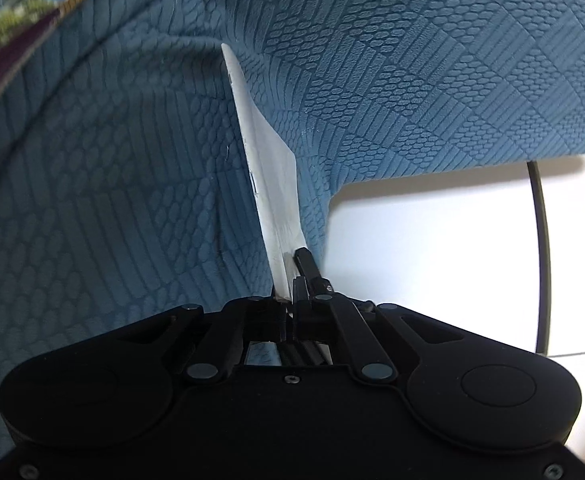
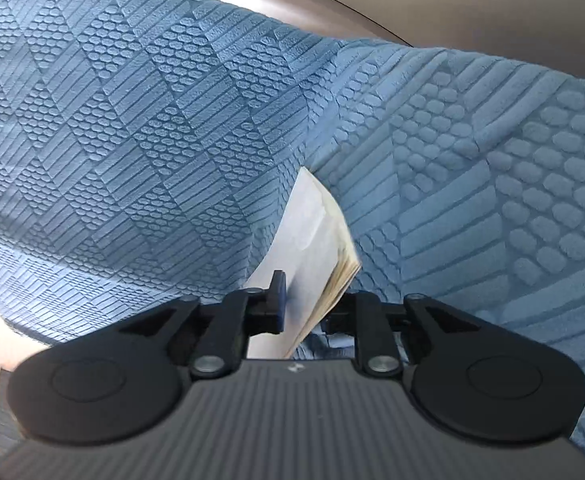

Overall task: Organize objects
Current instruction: 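Lift the white sheet on edge with both grippers toward the book stack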

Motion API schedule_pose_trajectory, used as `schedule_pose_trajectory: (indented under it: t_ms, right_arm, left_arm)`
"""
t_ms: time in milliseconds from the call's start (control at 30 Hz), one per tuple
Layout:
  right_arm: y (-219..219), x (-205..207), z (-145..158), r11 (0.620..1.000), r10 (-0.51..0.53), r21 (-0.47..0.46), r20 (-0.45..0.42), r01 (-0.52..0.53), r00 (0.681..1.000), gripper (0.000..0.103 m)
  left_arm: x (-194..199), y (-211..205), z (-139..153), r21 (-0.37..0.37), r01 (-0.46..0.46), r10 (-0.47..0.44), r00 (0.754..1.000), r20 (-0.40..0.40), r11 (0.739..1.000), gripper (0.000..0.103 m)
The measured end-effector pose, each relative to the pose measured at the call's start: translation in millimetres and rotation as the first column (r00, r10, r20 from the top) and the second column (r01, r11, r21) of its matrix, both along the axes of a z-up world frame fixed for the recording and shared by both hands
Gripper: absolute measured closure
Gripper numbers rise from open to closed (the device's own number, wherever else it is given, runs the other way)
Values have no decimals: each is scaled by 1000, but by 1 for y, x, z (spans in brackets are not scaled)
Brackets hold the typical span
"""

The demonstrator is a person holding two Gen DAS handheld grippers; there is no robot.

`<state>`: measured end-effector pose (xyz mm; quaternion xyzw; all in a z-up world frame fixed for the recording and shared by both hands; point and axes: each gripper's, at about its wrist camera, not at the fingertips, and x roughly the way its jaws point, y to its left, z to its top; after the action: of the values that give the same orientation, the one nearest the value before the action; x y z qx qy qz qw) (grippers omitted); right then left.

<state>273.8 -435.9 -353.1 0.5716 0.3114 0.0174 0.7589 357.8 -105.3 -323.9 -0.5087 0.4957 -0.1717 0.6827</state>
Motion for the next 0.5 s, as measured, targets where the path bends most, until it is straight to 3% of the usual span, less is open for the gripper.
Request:
schedule_pose_trajectory:
  t_ms: [133, 267, 367, 500]
  right_arm:
    - [10, -3, 13, 999, 38, -40, 20, -37, 999, 85]
    - [19, -9, 26, 989, 119, -97, 38, -115, 992, 93]
    - [29, -10, 38, 972, 166, -174, 35, -158, 985, 93]
    - [40, -19, 51, 964, 182, -203, 41, -170, 983, 95]
  left_arm:
    - [-6, 4, 16, 68, 32, -34, 999, 27, 997, 100]
    - [-13, 2, 40, 232, 76, -90, 995, 52, 970, 99]
    - [-19, 5, 52, 267, 94, -114, 992, 59, 959, 98]
    - [-28, 11, 62, 272, 115, -132, 990, 47, 955, 98]
